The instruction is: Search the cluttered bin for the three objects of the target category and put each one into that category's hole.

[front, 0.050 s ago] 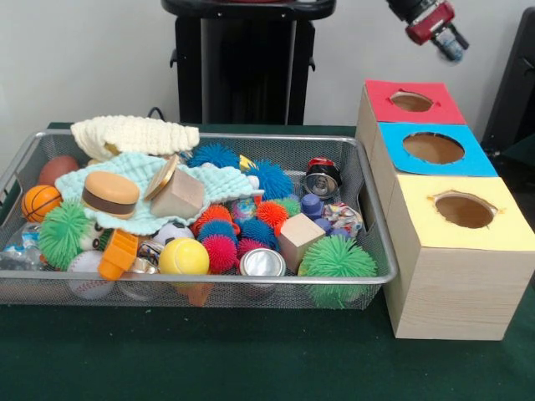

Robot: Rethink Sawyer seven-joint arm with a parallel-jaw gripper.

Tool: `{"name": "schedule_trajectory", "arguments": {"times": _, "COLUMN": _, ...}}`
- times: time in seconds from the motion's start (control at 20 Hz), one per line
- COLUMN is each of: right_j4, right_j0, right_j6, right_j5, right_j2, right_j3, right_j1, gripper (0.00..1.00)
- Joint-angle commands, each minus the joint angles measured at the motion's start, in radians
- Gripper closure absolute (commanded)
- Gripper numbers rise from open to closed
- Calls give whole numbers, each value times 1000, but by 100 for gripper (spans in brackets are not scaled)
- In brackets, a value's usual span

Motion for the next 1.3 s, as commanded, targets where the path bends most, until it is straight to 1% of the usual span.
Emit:
{"name": "schedule_trajectory", "arguments": {"times": 0.05, "right_j4": 127, "right_j0": 72, "right_j6": 374, "right_j5": 342, "right_j2": 384, "right_j3": 205, "right_j1": 337, "gripper": 100}}
{"name": "schedule_trajectory", "arguments": {"times": 0.1, "right_j4": 142, "right_j0": 78, "right_j6": 354, "right_j5": 360, "right_j2": 384, "right_j3": 206, "right_j1": 329, "gripper": 100}}
{"name": "schedule_trajectory", "arguments": {"times": 0.25, "right_j4": 69, "right_j0": 82, "right_j6": 300, "right_j5": 421, "right_j2": 305, "right_j3": 175, "right_j1": 322, "gripper": 100}}
{"name": "schedule_trajectory", "arguments": {"times": 0.3, "right_j4": 21, "right_j0": 73, "right_j6": 285, "right_j5": 446, "right_j2": 268, "right_j3": 160, "right_j1": 324, "gripper": 100}}
{"name": "schedule_trajectory", "arguments": {"times": 0.4, "right_j4": -31, "right_j0": 55, "right_j6": 244, "right_j5": 493, "right_j2": 209, "right_j3": 149, "right_j1": 308, "gripper": 100}}
{"name": "schedule_trajectory", "arguments": {"times": 0.45, "right_j4": -42, "right_j0": 47, "right_j6": 226, "right_j5": 514, "right_j2": 188, "right_j3": 149, "right_j1": 292, "gripper": 100}}
{"name": "schedule_trajectory", "arguments": {"times": 0.65, "right_j4": -138, "right_j0": 7, "right_j6": 223, "right_j5": 573, "right_j2": 94, "right_j3": 115, "right_j1": 270, "gripper": 100}}
{"name": "schedule_trajectory", "arguments": {"times": 0.75, "right_j4": -143, "right_j0": -9, "right_j6": 234, "right_j5": 602, "right_j2": 72, "right_j3": 112, "right_j1": 258, "gripper": 100}}
{"name": "schedule_trajectory", "arguments": {"times": 0.9, "right_j4": -196, "right_j0": -68, "right_j6": 247, "right_j5": 641, "right_j2": 30, "right_j3": 85, "right_j1": 280, "gripper": 100}}
{"name": "schedule_trajectory", "arguments": {"times": 1.0, "right_j4": -186, "right_j0": -81, "right_j6": 240, "right_j5": 650, "right_j2": 3, "right_j3": 87, "right_j1": 287, "gripper": 100}}
{"name": "schedule_trajectory", "arguments": {"times": 1.05, "right_j4": -168, "right_j0": -73, "right_j6": 234, "right_j5": 639, "right_j2": -13, "right_j3": 92, "right_j1": 288, "gripper": 100}}
{"name": "schedule_trajectory", "arguments": {"times": 1.15, "right_j4": -172, "right_j0": -57, "right_j6": 225, "right_j5": 577, "right_j2": -65, "right_j3": 84, "right_j1": 307, "gripper": 100}}
{"name": "schedule_trajectory", "arguments": {"times": 1.2, "right_j4": -190, "right_j0": -56, "right_j6": 222, "right_j5": 542, "right_j2": -96, "right_j3": 71, "right_j1": 322, "gripper": 100}}
{"name": "schedule_trajectory", "arguments": {"times": 1.3, "right_j4": -187, "right_j0": -38, "right_j6": 196, "right_j5": 494, "right_j2": -155, "right_j3": 57, "right_j1": 331, "gripper": 100}}
